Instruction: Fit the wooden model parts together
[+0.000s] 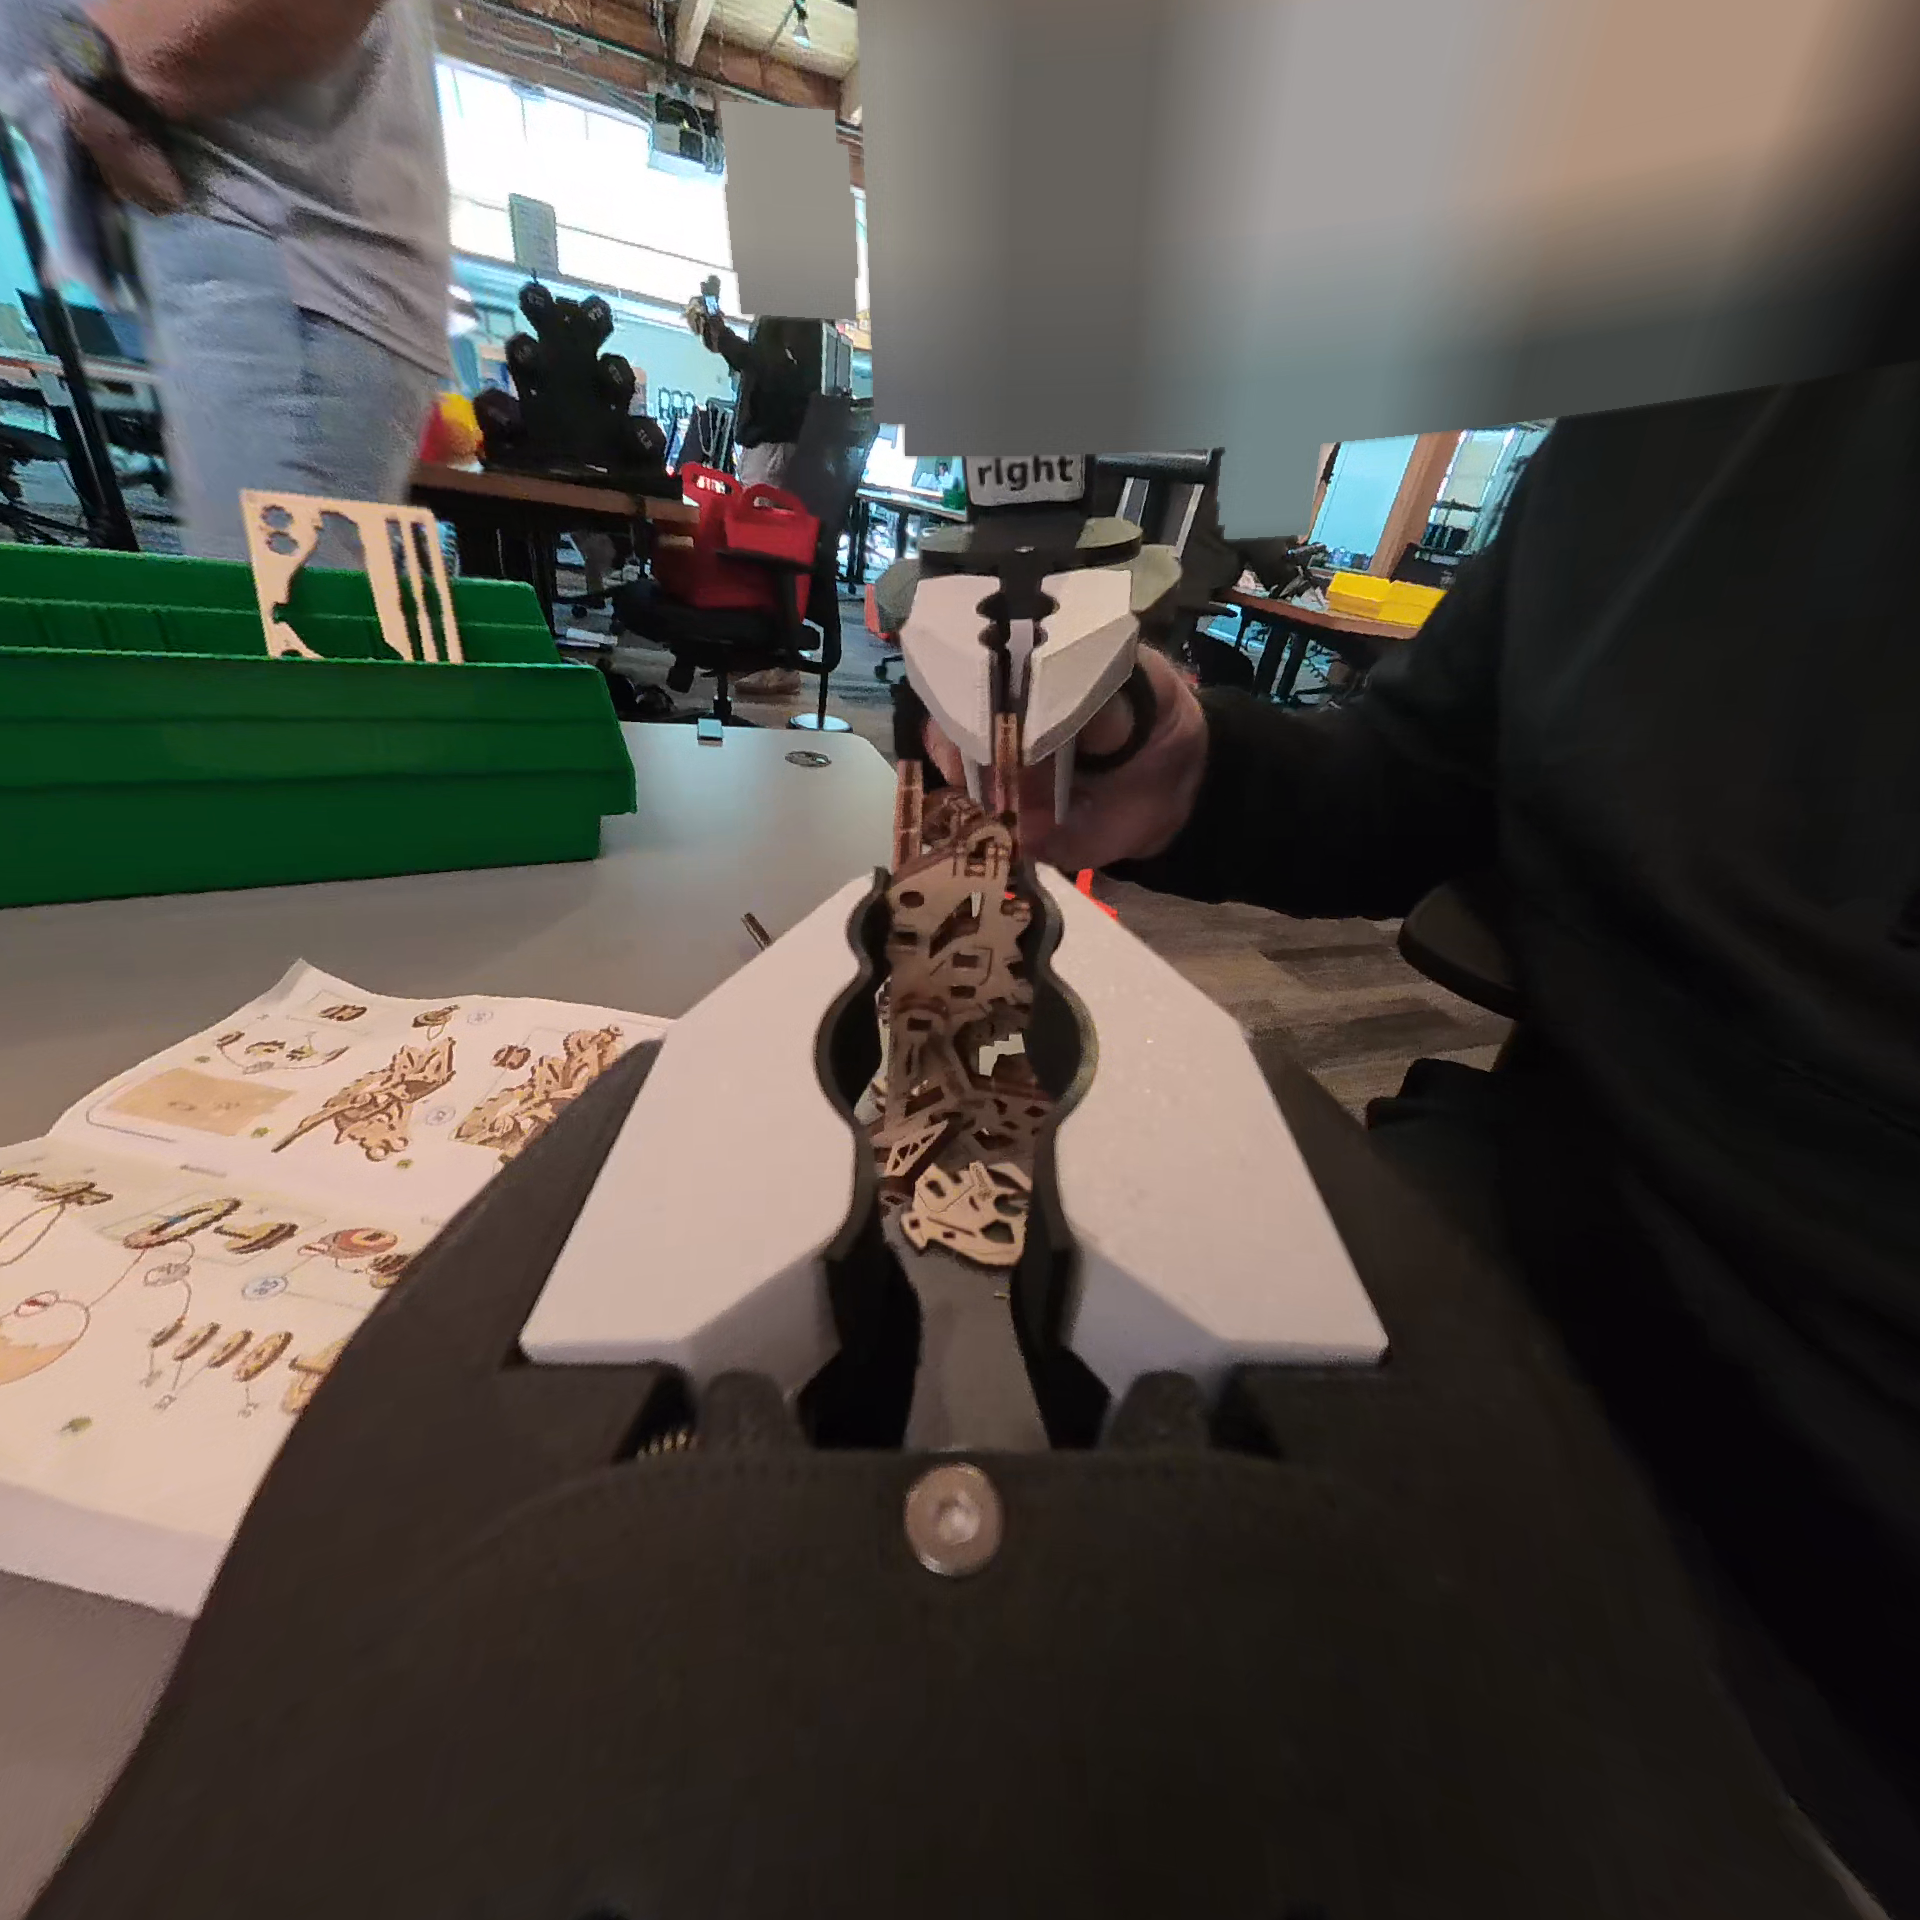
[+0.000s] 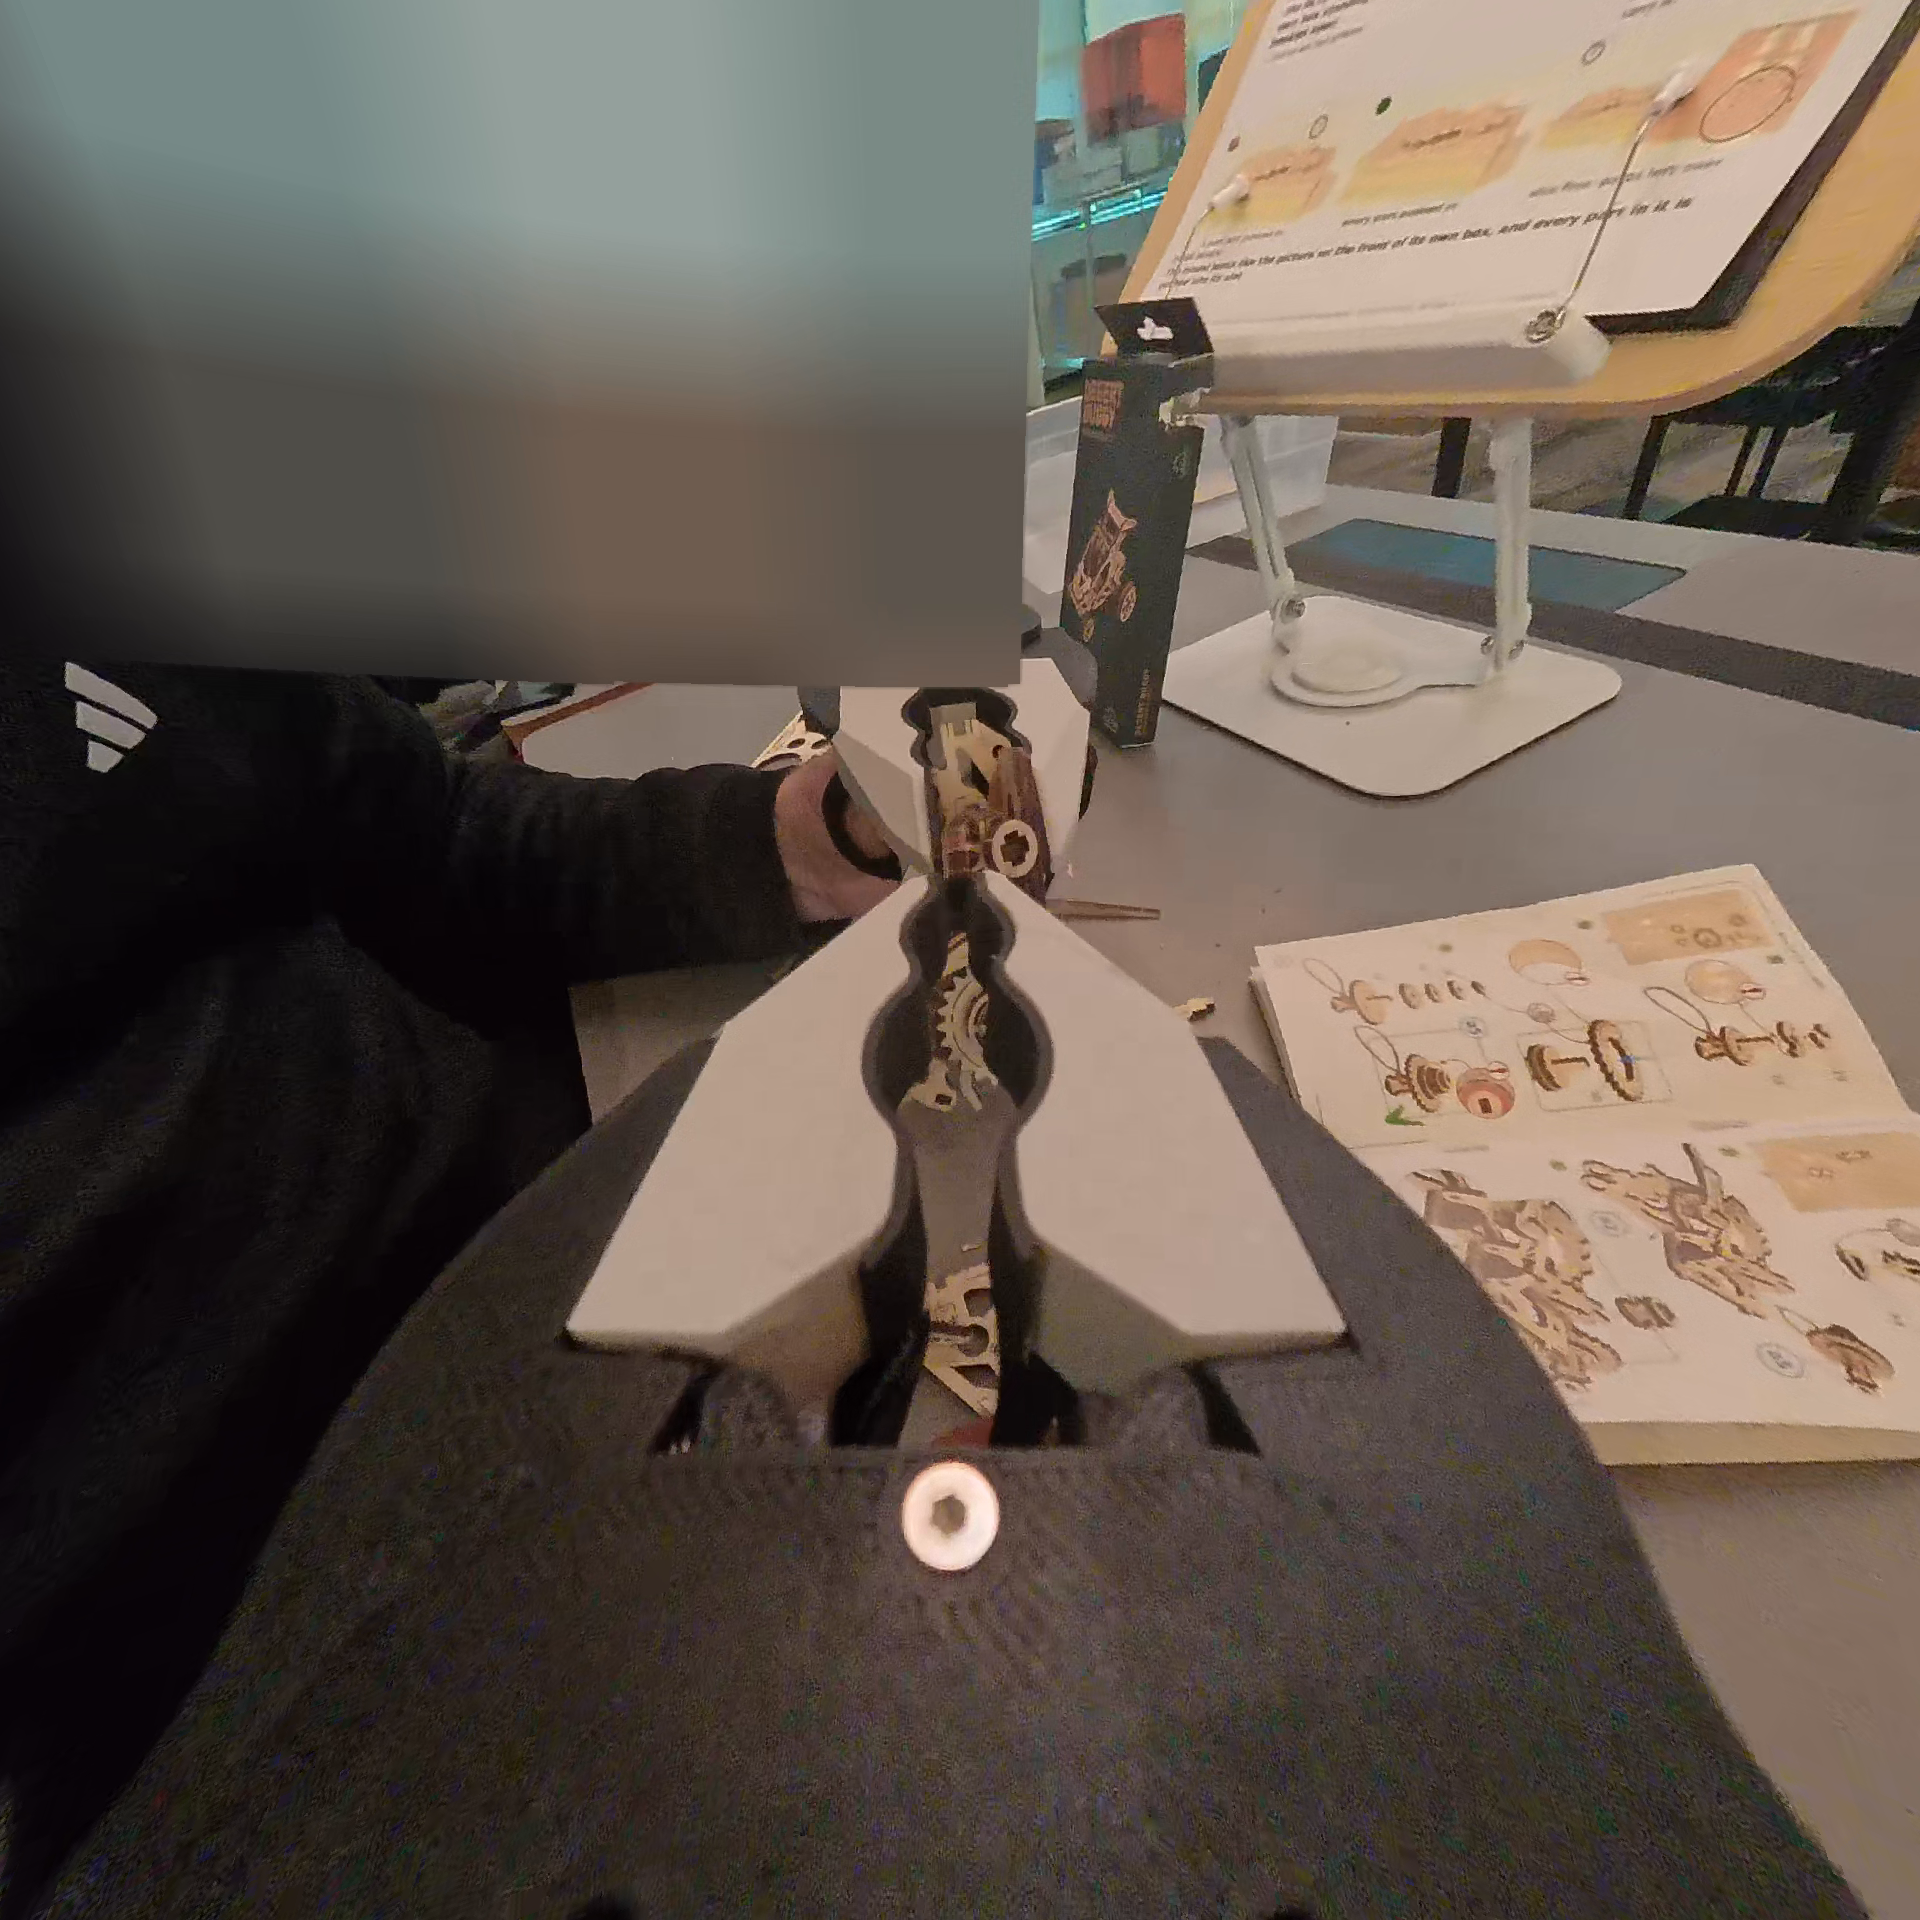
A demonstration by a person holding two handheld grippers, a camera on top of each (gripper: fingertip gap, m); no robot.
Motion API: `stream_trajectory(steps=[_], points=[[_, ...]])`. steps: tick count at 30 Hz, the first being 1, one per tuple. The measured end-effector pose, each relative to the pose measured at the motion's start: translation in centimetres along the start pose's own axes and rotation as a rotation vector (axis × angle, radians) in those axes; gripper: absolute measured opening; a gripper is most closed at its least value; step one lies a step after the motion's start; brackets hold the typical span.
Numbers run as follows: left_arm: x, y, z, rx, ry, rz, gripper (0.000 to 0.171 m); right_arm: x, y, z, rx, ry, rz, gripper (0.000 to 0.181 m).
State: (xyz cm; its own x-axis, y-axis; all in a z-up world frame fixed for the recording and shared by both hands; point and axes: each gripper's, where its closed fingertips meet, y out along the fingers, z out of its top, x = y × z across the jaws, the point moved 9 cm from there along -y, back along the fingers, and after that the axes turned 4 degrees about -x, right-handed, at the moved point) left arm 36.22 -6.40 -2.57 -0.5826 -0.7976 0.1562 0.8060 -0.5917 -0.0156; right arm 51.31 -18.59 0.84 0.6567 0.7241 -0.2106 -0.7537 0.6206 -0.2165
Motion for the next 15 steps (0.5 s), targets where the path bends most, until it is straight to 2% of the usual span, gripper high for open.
stream_trajectory(steps=[9,15], points=[[-0.25,-0.06,-0.13,-0.014,-0.004,0.052,0.021,0.01,0.79,-0.22,0.015,0.017,-0.056,0.000],[-0.46,-0.31,-0.17,0.029,-0.050,0.031,0.021,0.01,0.99,-0.31,0.049,0.049,-0.059,0.000]])
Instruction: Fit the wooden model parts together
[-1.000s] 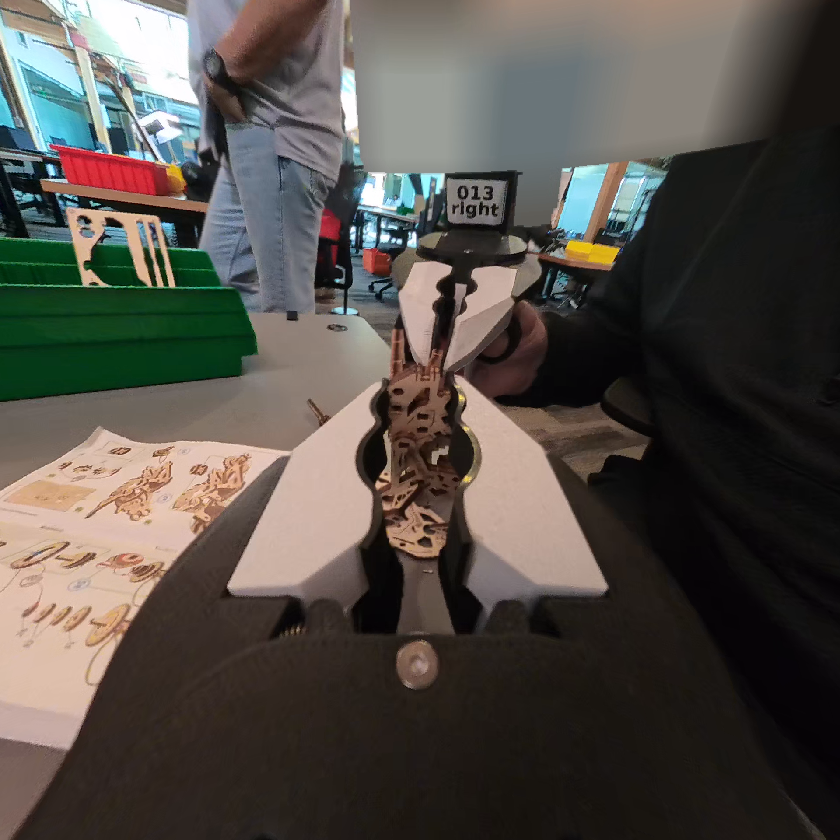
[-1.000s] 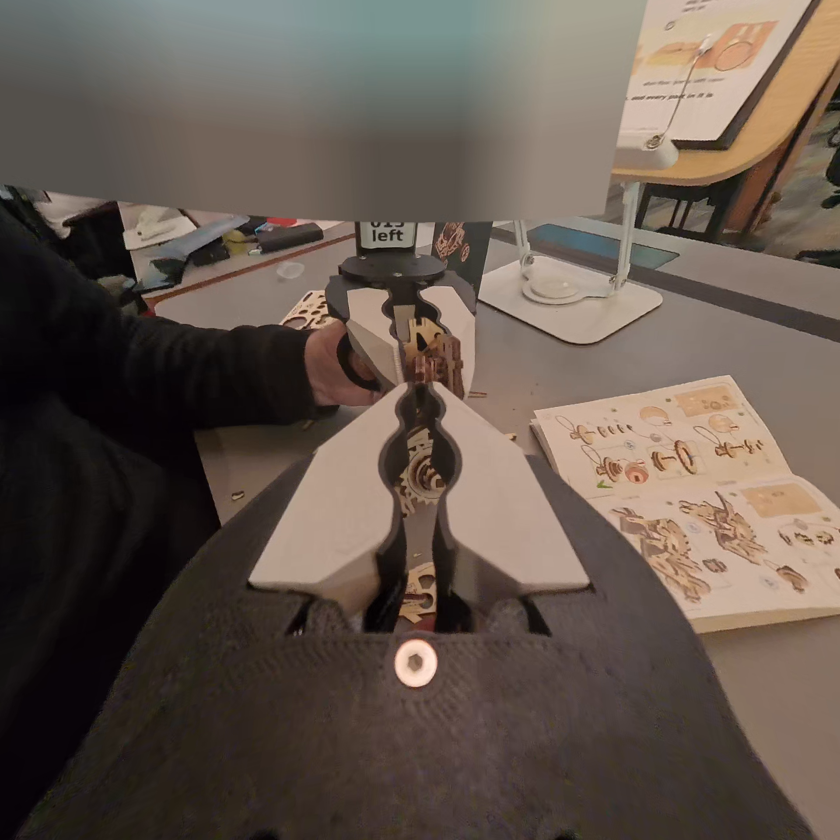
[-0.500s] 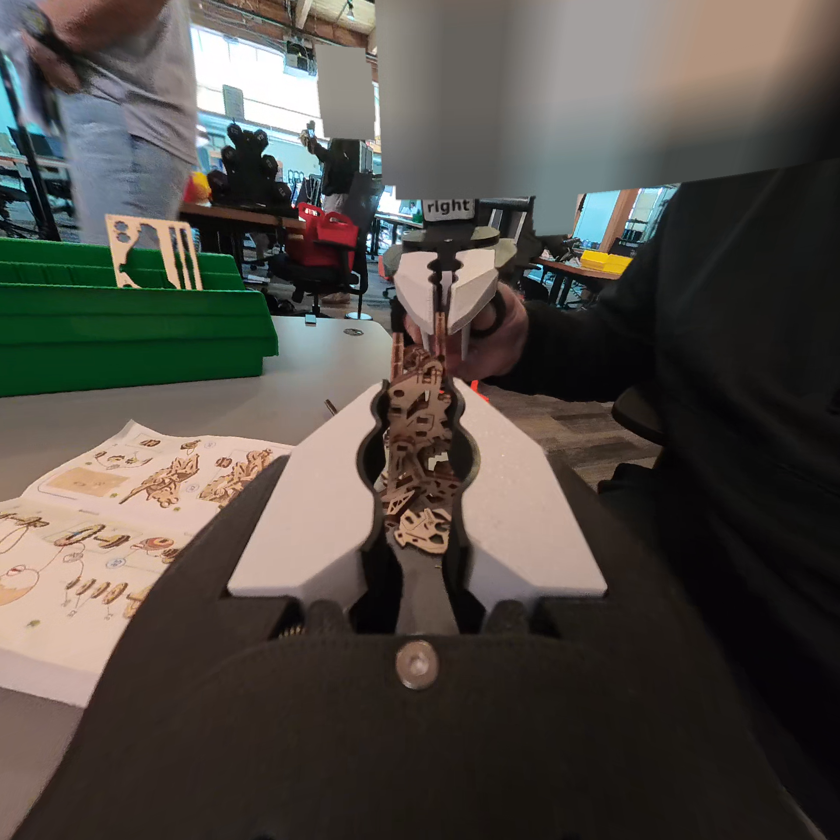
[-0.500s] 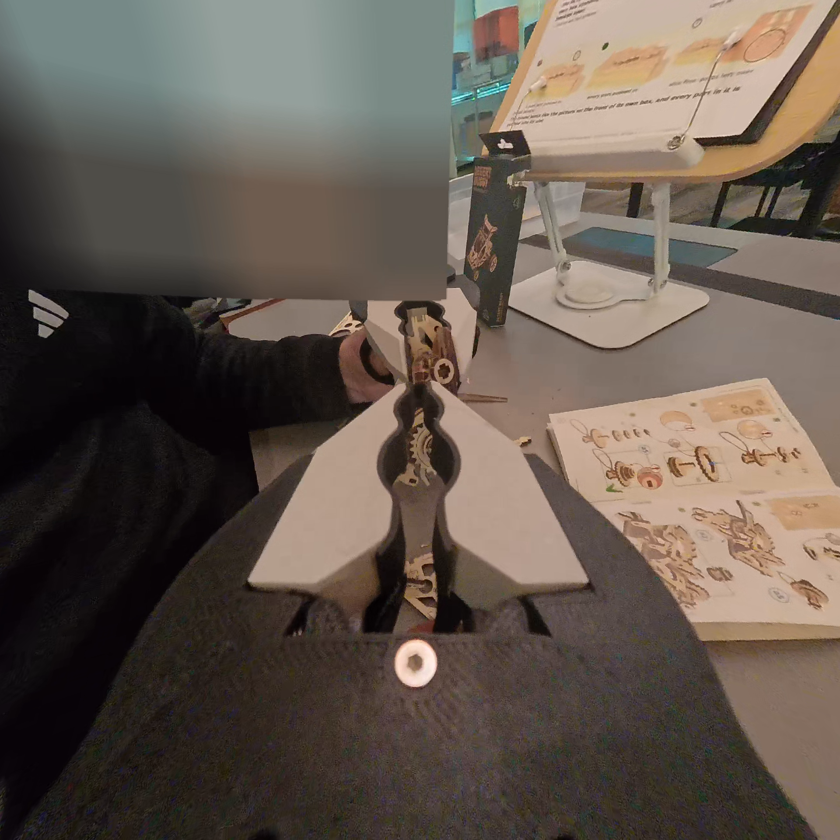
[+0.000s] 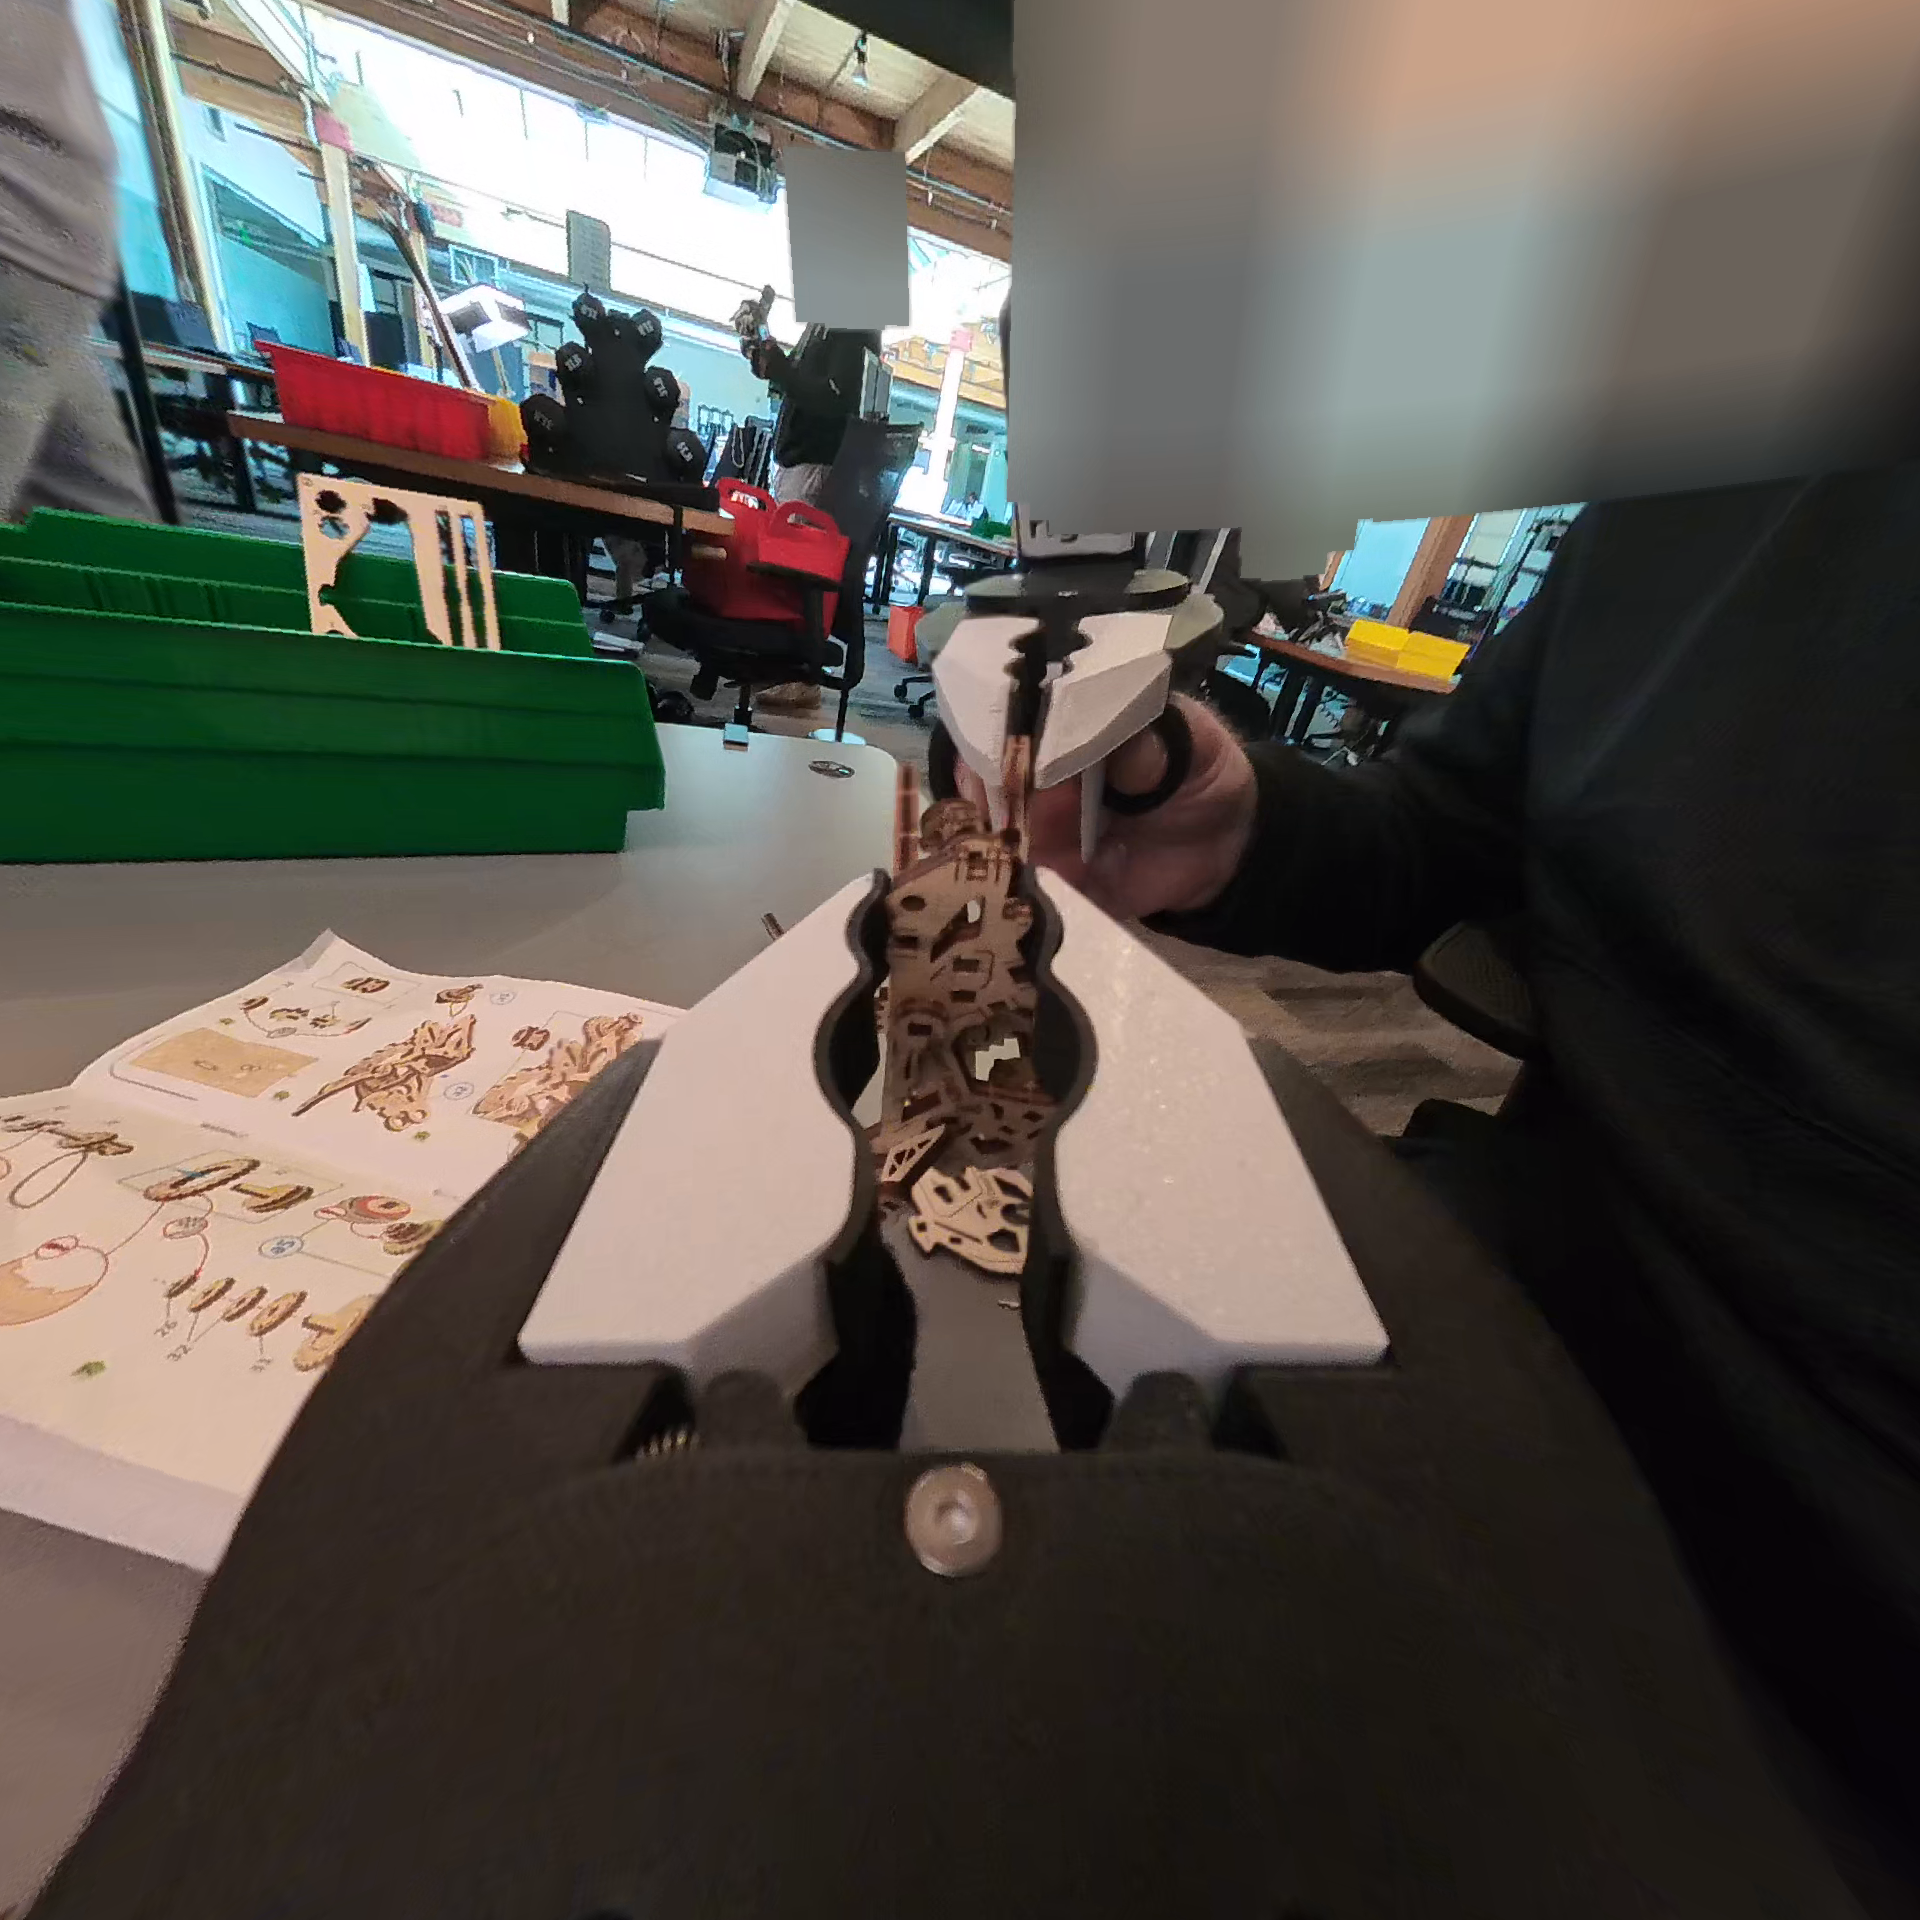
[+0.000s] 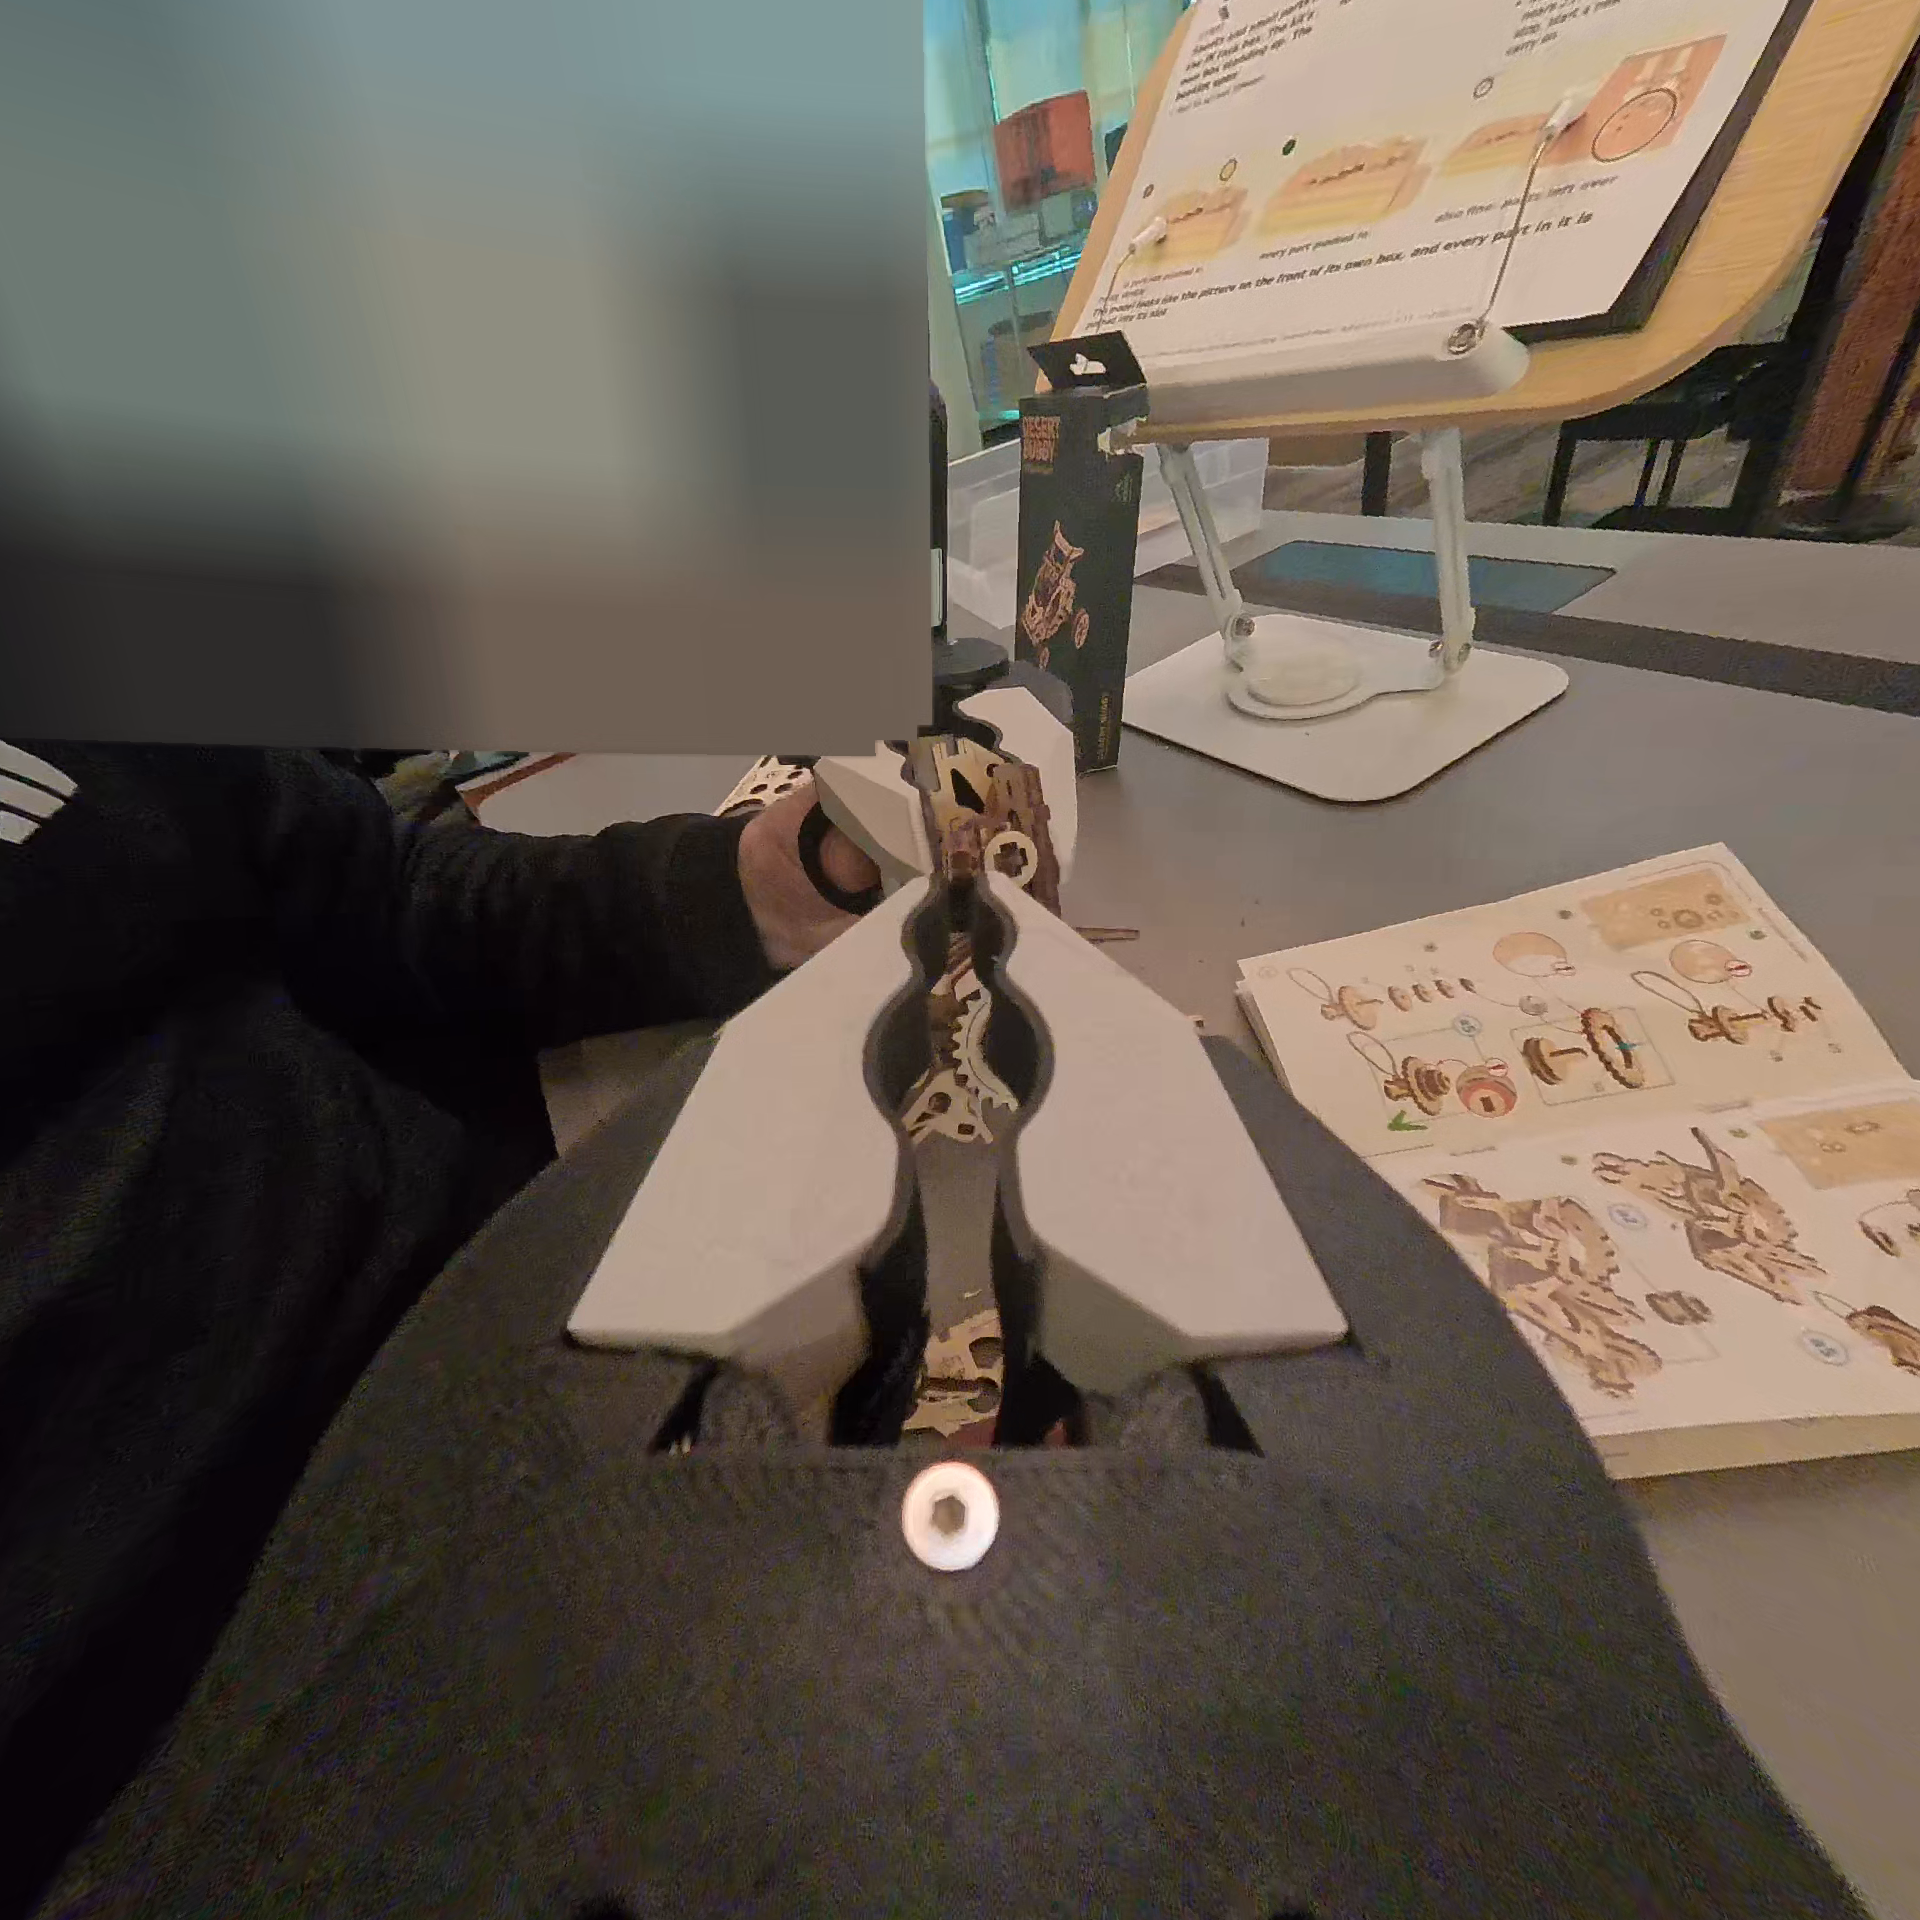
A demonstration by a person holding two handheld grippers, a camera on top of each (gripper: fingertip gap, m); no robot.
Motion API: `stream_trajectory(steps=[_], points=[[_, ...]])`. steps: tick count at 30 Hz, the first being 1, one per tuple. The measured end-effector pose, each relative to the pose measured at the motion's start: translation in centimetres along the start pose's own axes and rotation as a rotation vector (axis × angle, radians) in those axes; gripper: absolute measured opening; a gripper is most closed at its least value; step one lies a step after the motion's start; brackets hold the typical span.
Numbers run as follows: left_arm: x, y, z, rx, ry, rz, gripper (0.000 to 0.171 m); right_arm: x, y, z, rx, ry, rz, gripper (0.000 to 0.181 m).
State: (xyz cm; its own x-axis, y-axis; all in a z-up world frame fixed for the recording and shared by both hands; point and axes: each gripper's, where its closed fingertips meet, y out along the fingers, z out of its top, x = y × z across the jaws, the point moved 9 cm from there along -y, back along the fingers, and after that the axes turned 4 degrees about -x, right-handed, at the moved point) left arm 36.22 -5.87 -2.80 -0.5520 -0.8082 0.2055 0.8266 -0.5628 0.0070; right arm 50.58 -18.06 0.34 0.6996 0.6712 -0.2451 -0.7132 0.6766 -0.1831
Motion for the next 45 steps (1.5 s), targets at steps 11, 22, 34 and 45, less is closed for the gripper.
stream_trajectory(steps=[11,22,34,45], points=[[-0.7,-0.7,-0.1,0.089,-0.115,-0.051,0.021,0.7,-0.3,0.3,0.079,0.114,0.100,0.000],[-1.3,-0.4,-1.1,-0.188,-0.267,0.016,0.021,1.8,0.3,-0.7,-0.035,0.128,0.056,0.000],[-0.1,-3.5,-3.6,-0.350,-0.521,0.069,0.021,3.6,3.3,-6.8,-0.426,0.207,0.018,0.000],[0.2,-3.9,-4.6,-0.346,-0.637,0.017,0.021,1.3,4.1,-3.8,-0.457,-0.183,-0.070,0.022]])
